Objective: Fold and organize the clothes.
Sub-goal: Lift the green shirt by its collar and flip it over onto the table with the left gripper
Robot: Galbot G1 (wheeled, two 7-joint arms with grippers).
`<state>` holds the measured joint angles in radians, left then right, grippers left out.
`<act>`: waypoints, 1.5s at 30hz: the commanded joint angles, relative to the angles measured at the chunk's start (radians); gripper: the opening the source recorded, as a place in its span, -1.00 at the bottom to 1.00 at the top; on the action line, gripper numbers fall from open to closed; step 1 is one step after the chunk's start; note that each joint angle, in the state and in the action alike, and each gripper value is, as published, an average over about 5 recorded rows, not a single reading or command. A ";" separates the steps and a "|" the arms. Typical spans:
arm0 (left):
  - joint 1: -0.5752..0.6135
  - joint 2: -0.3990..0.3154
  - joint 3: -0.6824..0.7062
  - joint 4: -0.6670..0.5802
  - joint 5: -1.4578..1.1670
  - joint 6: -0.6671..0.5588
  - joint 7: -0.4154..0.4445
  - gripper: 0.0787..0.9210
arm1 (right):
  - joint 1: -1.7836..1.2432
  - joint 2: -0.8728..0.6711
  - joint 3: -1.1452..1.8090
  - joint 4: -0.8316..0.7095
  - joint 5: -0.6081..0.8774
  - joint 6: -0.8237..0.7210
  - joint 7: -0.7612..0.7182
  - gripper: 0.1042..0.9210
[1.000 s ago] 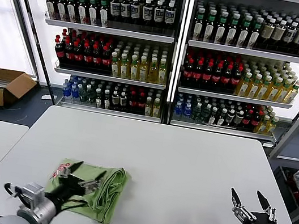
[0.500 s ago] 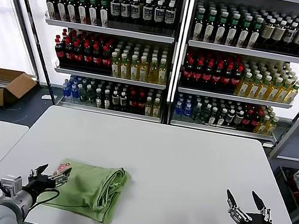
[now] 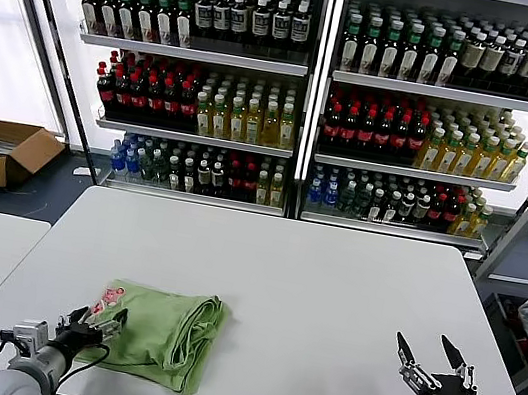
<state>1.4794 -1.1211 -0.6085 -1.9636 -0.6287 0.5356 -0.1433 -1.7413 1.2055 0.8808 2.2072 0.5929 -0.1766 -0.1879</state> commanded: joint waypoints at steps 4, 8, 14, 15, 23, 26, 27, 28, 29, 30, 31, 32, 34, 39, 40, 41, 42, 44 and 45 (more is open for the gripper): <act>-0.005 -0.045 0.055 0.020 0.041 -0.007 0.005 0.31 | -0.009 0.001 0.011 0.009 0.003 0.001 0.000 0.76; 0.010 -0.058 0.055 0.001 0.054 -0.016 0.007 0.04 | -0.009 0.000 0.017 0.008 0.007 0.003 0.002 0.76; 0.018 -0.082 0.046 0.005 0.097 -0.076 0.002 -0.37 | -0.005 0.001 0.012 0.008 0.006 0.002 0.003 0.76; 0.019 -0.084 0.040 0.005 0.101 -0.088 0.002 -0.44 | -0.005 0.001 0.010 0.010 0.006 0.002 0.003 0.76; 0.044 -0.047 -0.134 -0.020 0.051 -0.139 0.010 -0.85 | -0.001 0.006 0.001 0.025 0.004 -0.001 0.005 0.76; 0.060 0.000 -0.264 -0.017 -0.019 -0.137 0.019 -0.85 | 0.003 0.008 -0.007 0.024 0.004 -0.001 0.004 0.76; 0.067 0.019 -0.310 -0.014 -0.041 -0.136 0.024 -0.85 | 0.005 0.008 -0.011 0.023 0.004 -0.001 0.005 0.76; 0.074 0.038 -0.349 -0.009 -0.058 -0.136 0.030 -0.85 | 0.006 0.009 -0.015 0.023 0.004 -0.001 0.005 0.76; 0.084 0.062 -0.389 -0.003 -0.071 -0.135 0.038 -0.85 | 0.009 0.010 -0.019 0.023 0.004 -0.001 0.005 0.76; 0.093 0.089 -0.429 0.004 -0.083 -0.135 0.045 -0.85 | 0.012 0.010 -0.022 0.023 0.004 -0.001 0.005 0.76; 0.103 0.113 -0.462 0.012 -0.091 -0.136 0.052 -0.85 | 0.014 0.011 -0.025 0.024 0.004 -0.001 0.005 0.76; 0.112 0.139 -0.491 0.019 -0.098 -0.134 0.058 -0.85 | 0.017 0.011 -0.028 0.025 0.004 -0.001 0.006 0.76; 0.127 0.185 -0.543 0.032 -0.111 -0.128 0.067 -0.85 | 0.021 0.011 -0.033 0.025 0.004 -0.002 0.006 0.76; 0.129 0.251 -0.605 0.029 -0.114 -0.098 0.071 -0.85 | 0.018 0.010 -0.035 0.025 0.007 0.002 0.005 0.76; 0.126 0.257 -0.609 0.021 -0.113 -0.091 0.070 -0.85 | 0.016 0.010 -0.034 0.025 0.009 0.003 0.004 0.76; 0.123 0.261 -0.611 0.012 -0.111 -0.086 0.069 -0.85 | 0.013 0.010 -0.033 0.025 0.011 0.005 0.004 0.76; 0.120 0.262 -0.609 0.001 -0.107 -0.083 0.067 -0.85 | 0.010 0.010 -0.031 0.024 0.012 0.007 0.003 0.76; 0.116 0.257 -0.590 -0.033 -0.088 -0.080 0.060 -0.85 | 0.006 0.008 -0.028 0.022 0.015 0.011 0.003 0.76; 0.117 0.249 -0.572 -0.056 -0.077 -0.081 0.055 -0.85 | 0.004 0.008 -0.027 0.021 0.015 0.012 0.002 0.76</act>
<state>1.5816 -0.9486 -1.0790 -1.9571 -0.6987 0.4441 -0.0923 -1.7327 1.2141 0.8549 2.2307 0.6057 -0.1690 -0.1848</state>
